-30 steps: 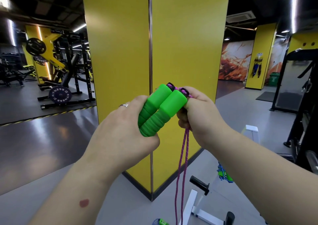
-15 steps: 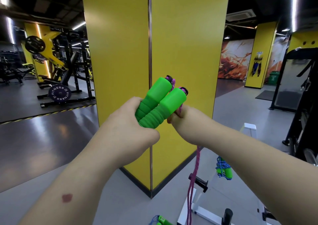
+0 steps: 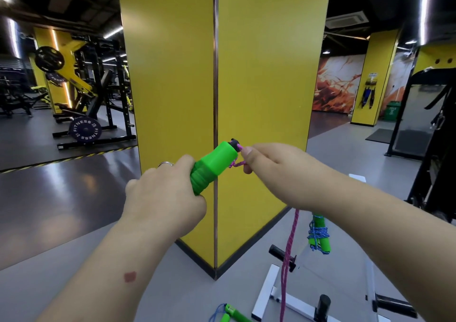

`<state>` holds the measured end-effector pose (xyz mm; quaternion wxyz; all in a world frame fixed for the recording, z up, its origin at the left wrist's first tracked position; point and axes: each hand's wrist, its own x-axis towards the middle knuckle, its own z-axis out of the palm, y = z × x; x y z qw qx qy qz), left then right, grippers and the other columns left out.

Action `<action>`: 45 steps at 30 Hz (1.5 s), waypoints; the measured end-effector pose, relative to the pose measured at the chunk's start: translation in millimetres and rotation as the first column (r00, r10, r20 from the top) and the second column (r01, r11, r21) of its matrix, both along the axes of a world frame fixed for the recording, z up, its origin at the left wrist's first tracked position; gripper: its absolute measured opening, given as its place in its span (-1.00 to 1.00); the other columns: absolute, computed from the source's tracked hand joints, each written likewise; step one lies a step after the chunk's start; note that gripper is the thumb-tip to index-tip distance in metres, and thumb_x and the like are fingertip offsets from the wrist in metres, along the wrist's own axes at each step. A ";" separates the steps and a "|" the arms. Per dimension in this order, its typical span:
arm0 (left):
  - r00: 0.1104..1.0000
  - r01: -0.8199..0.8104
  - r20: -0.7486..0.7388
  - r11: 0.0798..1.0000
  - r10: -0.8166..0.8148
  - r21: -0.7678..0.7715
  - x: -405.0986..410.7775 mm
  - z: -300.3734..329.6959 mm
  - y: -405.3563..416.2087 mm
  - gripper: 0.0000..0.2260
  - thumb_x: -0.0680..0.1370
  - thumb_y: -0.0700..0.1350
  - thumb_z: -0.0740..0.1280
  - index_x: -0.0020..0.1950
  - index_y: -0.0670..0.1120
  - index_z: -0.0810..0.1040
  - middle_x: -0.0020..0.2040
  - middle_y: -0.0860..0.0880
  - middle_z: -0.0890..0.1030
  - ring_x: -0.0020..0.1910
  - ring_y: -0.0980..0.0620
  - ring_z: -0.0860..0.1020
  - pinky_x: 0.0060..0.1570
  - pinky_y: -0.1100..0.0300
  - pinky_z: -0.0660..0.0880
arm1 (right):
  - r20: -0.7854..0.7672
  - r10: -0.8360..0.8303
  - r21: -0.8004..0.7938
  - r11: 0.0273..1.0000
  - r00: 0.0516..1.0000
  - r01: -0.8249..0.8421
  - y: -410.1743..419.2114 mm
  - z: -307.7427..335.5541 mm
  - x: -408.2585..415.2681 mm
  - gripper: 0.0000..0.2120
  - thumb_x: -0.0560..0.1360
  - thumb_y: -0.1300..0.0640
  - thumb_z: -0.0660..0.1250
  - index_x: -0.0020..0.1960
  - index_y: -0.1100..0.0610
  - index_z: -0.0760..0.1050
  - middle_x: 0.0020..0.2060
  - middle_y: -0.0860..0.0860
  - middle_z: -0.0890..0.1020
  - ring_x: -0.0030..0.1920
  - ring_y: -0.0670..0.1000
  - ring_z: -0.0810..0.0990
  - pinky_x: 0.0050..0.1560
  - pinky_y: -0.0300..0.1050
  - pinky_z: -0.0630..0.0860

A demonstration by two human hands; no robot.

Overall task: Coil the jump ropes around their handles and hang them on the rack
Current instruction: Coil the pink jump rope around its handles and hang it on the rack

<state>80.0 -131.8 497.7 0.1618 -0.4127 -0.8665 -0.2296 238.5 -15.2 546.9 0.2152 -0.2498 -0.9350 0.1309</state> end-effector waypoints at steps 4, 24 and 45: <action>0.969 0.134 0.198 0.986 -0.151 0.097 2.7 5.3 -6.1 -0.74 0.40 -0.18 0.31 -0.04 0.10 0.34 -0.17 -0.03 0.51 -0.27 -0.06 0.54 -0.35 0.10 0.34 | -0.222 -0.022 -0.159 0.987 0.975 -0.014 26.3 -5.5 -1.5 -0.65 0.67 -0.11 0.10 -0.07 0.05 0.55 -0.64 -0.16 0.32 -0.61 -0.13 0.27 -0.56 -0.28 0.17; 0.504 0.166 0.661 0.813 -0.556 0.558 17.7 15.0 3.9 -0.68 0.32 0.02 0.42 0.00 -0.07 0.51 -0.30 -0.04 0.50 -0.36 -0.02 0.47 -0.32 0.06 0.43 | -0.363 0.094 -0.181 0.969 0.927 -0.169 31.5 -26.3 -27.6 -0.68 0.67 -0.12 0.07 -0.09 -0.03 0.49 -0.38 -0.03 0.39 -0.43 -0.04 0.34 -0.37 -0.11 0.36; 0.638 0.179 0.632 0.883 -0.440 0.434 20.7 24.3 -1.7 -0.70 0.32 -0.14 0.31 0.03 -0.18 0.49 -0.36 -0.09 0.47 -0.36 -0.06 0.38 -0.30 0.07 0.32 | 0.133 0.017 0.127 0.991 0.991 -0.034 9.9 -34.4 -22.4 -0.78 0.68 -0.08 0.06 -0.06 0.02 0.26 -0.29 0.00 0.47 -0.30 0.06 0.47 -0.25 0.00 0.45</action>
